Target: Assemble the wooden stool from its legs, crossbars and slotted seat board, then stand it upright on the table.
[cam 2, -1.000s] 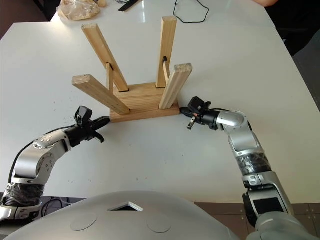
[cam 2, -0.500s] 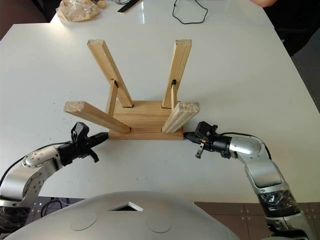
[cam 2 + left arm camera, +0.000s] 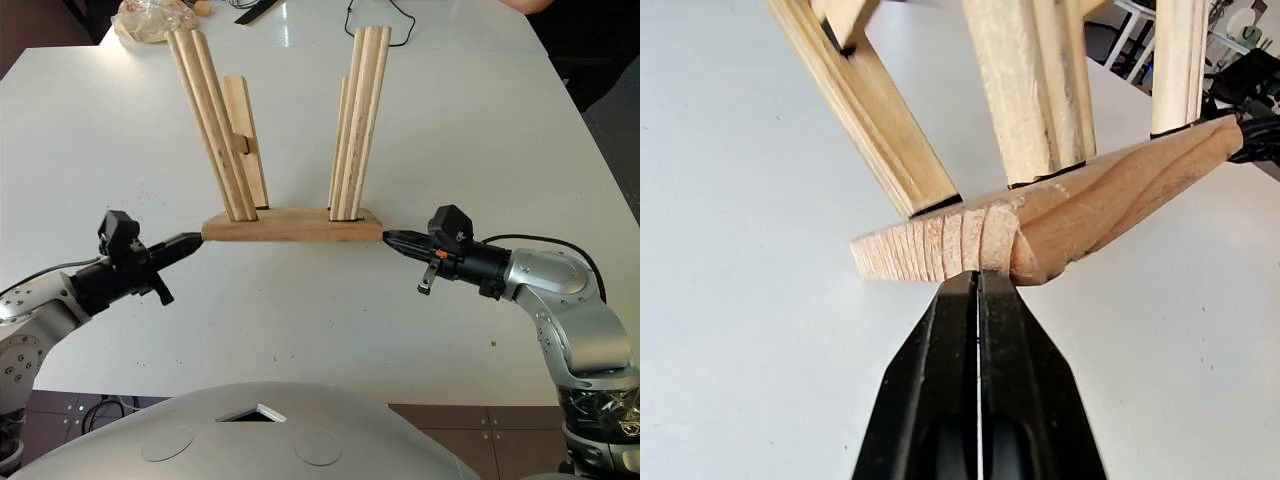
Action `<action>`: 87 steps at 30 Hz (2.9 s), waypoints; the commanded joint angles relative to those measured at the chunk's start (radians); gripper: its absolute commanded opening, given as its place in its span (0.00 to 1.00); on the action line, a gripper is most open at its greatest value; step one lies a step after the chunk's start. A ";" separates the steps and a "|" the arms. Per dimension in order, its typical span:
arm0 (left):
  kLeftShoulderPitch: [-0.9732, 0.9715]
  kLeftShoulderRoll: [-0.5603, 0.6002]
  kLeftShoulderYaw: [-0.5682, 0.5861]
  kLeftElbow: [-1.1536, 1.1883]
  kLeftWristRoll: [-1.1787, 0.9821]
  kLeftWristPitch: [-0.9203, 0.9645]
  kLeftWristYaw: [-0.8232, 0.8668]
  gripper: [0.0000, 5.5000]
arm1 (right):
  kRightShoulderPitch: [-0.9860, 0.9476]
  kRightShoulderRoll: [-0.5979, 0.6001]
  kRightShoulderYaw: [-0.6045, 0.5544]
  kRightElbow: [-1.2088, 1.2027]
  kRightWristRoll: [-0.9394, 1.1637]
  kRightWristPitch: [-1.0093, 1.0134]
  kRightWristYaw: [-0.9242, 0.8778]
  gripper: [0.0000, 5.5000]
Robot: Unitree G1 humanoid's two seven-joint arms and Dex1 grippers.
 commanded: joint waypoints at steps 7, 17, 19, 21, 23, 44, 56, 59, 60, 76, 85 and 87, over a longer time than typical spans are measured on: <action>-0.060 -0.042 -0.124 -0.031 -0.041 0.012 -0.030 0.00 | -0.083 0.049 0.072 -0.036 0.054 -0.014 0.028 0.00; -0.045 -0.010 -0.098 0.184 0.174 -0.154 -0.049 0.10 | -0.056 -0.006 0.145 0.294 -0.230 -0.198 -0.005 0.04; -0.048 0.008 -0.108 0.267 0.254 -0.220 -0.062 0.16 | -0.064 -0.004 0.159 0.332 -0.248 -0.226 0.007 0.09; -0.032 0.039 -0.145 0.380 0.387 -0.368 -0.098 0.21 | -0.079 0.005 0.181 0.348 -0.265 -0.247 0.018 0.14; -0.036 0.039 -0.155 0.444 0.432 -0.443 -0.134 0.27 | -0.093 0.013 0.203 0.363 -0.276 -0.264 0.034 0.20; -0.544 0.010 -0.436 0.981 0.654 -0.845 -0.595 0.61 | -0.472 0.083 0.358 0.768 -0.329 -0.341 0.284 0.53; -0.668 -0.051 -0.440 1.116 0.649 -0.949 -0.701 0.61 | -0.599 0.135 0.390 0.900 -0.347 -0.397 0.400 0.53; -0.680 -0.065 -0.447 1.142 0.656 -0.972 -0.714 0.61 | -0.614 0.146 0.396 0.926 -0.357 -0.412 0.407 0.53; -0.684 -0.068 -0.451 1.156 0.663 -0.984 -0.717 0.61 | -0.619 0.149 0.397 0.935 -0.361 -0.417 0.407 0.53; -0.692 -0.082 -0.452 1.202 0.683 -1.016 -0.736 0.28 | -0.644 0.170 0.398 1.005 -0.382 -0.471 0.459 0.27; -0.621 -0.058 -0.229 0.607 0.113 -0.191 -0.667 0.26 | -0.515 0.115 0.279 0.575 -0.050 -0.021 0.514 0.27; -0.647 -0.086 -0.100 0.517 -0.164 0.000 -0.480 0.26 | -0.494 0.130 0.182 0.378 0.196 0.214 0.409 0.27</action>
